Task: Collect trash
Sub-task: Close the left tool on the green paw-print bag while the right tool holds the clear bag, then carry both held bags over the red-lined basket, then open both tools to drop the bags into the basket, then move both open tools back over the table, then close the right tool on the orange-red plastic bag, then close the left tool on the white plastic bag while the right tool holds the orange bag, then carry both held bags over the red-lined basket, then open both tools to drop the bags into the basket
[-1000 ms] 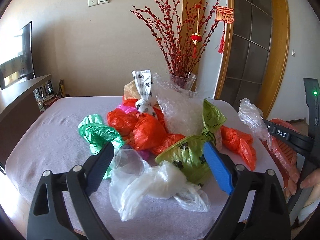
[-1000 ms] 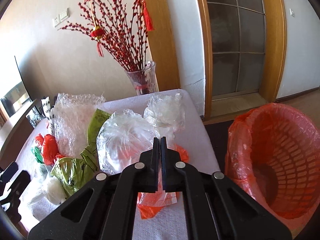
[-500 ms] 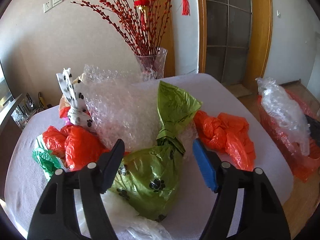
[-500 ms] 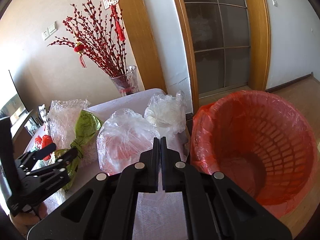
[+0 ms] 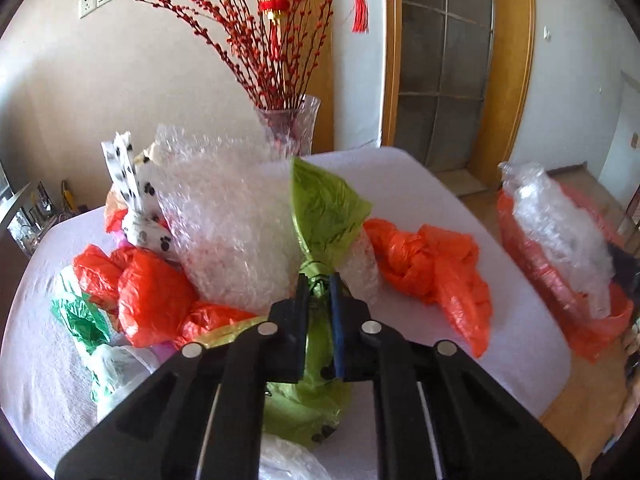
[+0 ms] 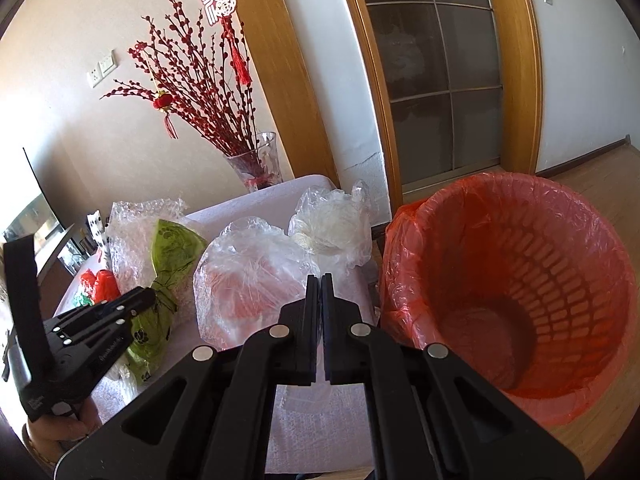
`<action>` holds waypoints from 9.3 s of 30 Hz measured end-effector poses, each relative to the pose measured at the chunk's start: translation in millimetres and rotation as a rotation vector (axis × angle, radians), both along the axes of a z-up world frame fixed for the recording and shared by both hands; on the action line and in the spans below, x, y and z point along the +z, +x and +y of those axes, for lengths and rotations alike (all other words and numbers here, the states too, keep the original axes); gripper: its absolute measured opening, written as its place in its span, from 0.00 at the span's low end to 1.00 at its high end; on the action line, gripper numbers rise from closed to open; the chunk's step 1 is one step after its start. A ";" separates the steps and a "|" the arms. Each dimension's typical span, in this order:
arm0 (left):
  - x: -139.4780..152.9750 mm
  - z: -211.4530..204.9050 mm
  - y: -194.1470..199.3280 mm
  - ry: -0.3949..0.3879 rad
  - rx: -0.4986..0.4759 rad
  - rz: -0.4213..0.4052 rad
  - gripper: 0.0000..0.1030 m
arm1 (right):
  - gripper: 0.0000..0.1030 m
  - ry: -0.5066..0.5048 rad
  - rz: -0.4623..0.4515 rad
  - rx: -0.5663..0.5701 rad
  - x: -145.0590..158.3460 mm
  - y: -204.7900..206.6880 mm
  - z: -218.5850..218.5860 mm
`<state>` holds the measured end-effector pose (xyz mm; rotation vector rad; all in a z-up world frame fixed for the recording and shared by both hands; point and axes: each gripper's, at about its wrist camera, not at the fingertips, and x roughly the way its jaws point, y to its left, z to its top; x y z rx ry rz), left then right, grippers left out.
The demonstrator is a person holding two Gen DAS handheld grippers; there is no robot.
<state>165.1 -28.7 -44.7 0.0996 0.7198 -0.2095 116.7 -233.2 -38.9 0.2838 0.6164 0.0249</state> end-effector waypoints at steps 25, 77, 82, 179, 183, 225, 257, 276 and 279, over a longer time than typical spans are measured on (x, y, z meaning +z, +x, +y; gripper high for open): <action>-26.2 -10.2 -8.9 0.007 -0.071 0.115 0.07 | 0.02 0.015 0.028 0.010 -7.3 -3.8 1.6; 38.2 -226.1 -11.4 -0.249 -0.531 0.020 0.05 | 0.03 0.007 -0.026 -0.354 -4.9 -53.1 -163.0; 30.2 -242.1 -4.0 -0.259 -0.535 0.051 0.08 | 0.07 0.039 -0.032 -0.359 -7.8 -49.5 -177.2; -36.6 80.0 -59.9 -0.076 0.078 0.049 0.20 | 0.11 -0.174 0.114 0.104 -21.9 8.0 55.8; -31.0 81.3 -67.6 -0.084 0.065 0.036 0.18 | 0.11 -0.170 0.106 0.104 -19.0 3.9 55.1; 40.7 -56.3 -34.3 -0.182 -0.229 -0.078 0.18 | 0.11 -0.068 -0.024 -0.158 18.1 -49.0 -38.4; 21.9 -229.7 7.2 -0.216 -0.499 0.022 0.19 | 0.11 0.046 -0.061 -0.442 12.5 -62.8 -155.3; 1.1 -205.0 6.3 -0.151 -0.373 0.026 0.53 | 0.42 0.035 -0.050 -0.481 2.0 -70.1 -168.3; 4.4 -188.4 0.8 -0.132 -0.330 0.003 0.58 | 0.42 0.028 -0.052 -0.467 3.3 -69.5 -163.0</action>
